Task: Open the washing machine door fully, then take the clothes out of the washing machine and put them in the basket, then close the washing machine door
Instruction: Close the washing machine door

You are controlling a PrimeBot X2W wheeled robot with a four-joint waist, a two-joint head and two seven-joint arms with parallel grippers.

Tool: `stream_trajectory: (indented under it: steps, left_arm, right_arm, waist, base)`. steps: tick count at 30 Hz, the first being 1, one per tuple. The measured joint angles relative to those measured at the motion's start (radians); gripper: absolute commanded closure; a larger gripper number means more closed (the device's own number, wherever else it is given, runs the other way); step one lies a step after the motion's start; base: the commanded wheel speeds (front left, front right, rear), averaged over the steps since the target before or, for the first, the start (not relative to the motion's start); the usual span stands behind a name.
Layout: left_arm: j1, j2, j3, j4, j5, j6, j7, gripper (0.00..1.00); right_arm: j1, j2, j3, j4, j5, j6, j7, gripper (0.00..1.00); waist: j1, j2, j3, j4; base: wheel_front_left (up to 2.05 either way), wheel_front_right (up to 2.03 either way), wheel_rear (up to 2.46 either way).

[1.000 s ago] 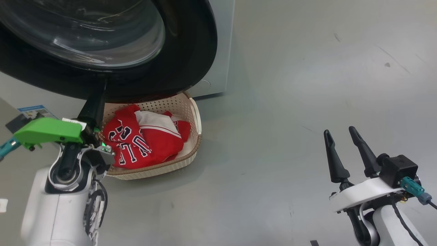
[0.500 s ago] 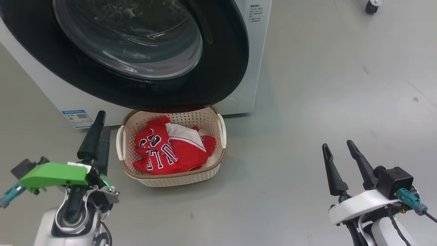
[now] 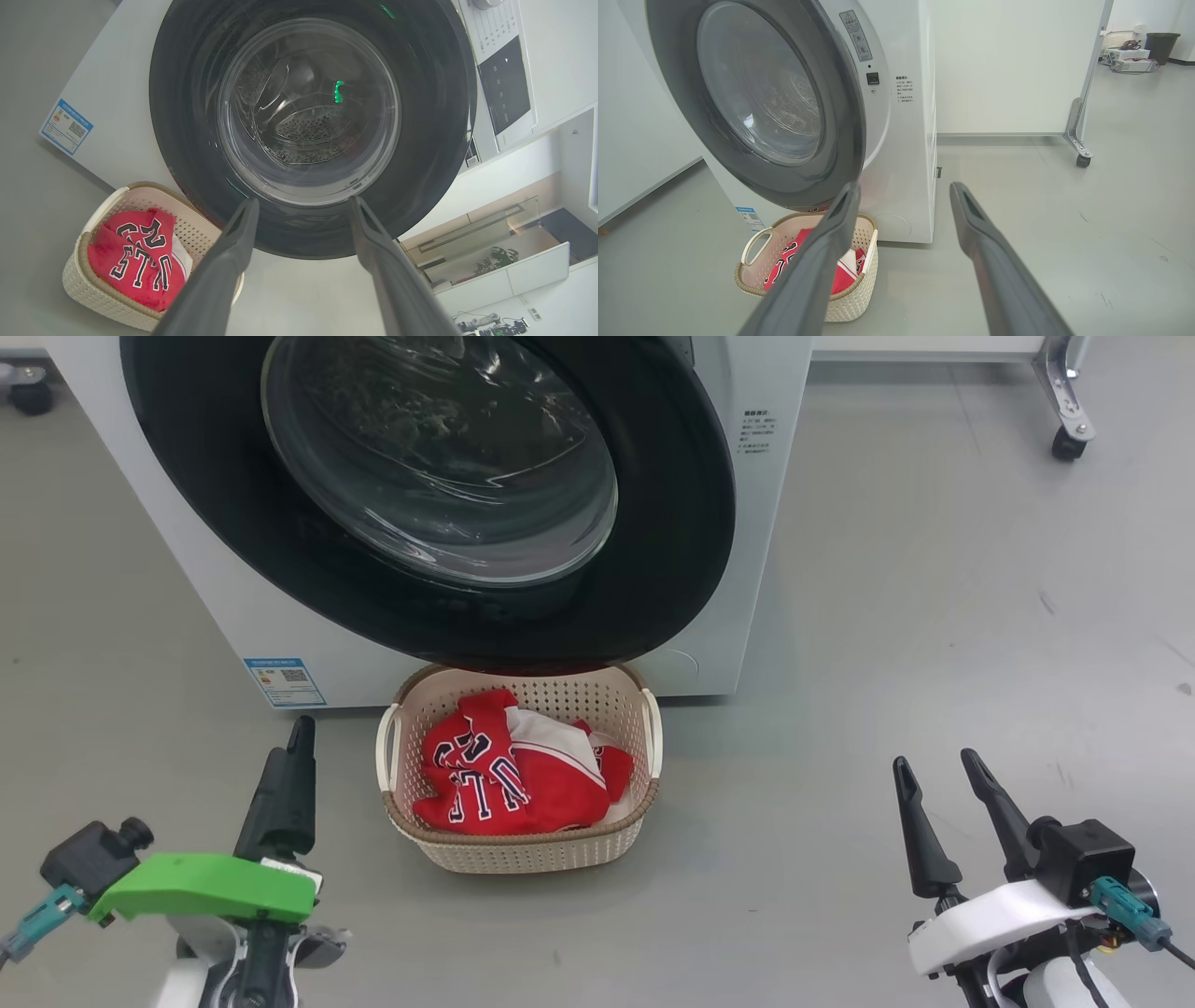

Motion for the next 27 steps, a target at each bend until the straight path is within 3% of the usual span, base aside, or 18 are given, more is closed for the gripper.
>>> stream_trajectory:
  steps: [6, 14, 20, 27]
  left_arm:
    - [0.031, 0.058, -0.059, -0.034, 0.231, 0.002, -0.098, 0.0]
    - [0.044, 0.159, -0.152, -0.077, 0.574, 0.123, -0.189, 0.0]
    - [0.068, 0.163, -0.19, -0.08, 0.695, 0.222, -0.19, 0.0]
    - [0.119, 0.156, -0.207, -0.072, 0.763, 0.237, -0.191, 0.0]
  right_arm:
    - [0.009, 0.001, 0.001, -0.009, -0.004, -0.008, 0.008, 0.0]
    - [0.024, 0.001, 0.002, -0.028, -0.005, -0.018, 0.015, 0.0]
    - [0.029, 0.001, 0.005, -0.033, -0.006, -0.019, 0.016, 0.0]
    - [0.052, 0.001, 0.008, -0.039, -0.015, -0.035, 0.024, 0.0]
  waist:
    - [0.0, 0.0, -0.026, 0.015]
    - [0.0, 0.0, -0.041, 0.02]
    - [0.0, 0.0, -0.05, 0.019]
    - [0.0, 0.0, -0.062, 0.018]
  base:
    - [0.0, 0.0, 0.0]
    - [0.0, 0.0, 0.0]
    - [0.0, 0.0, 0.0]
    - [0.0, 0.0, 0.0]
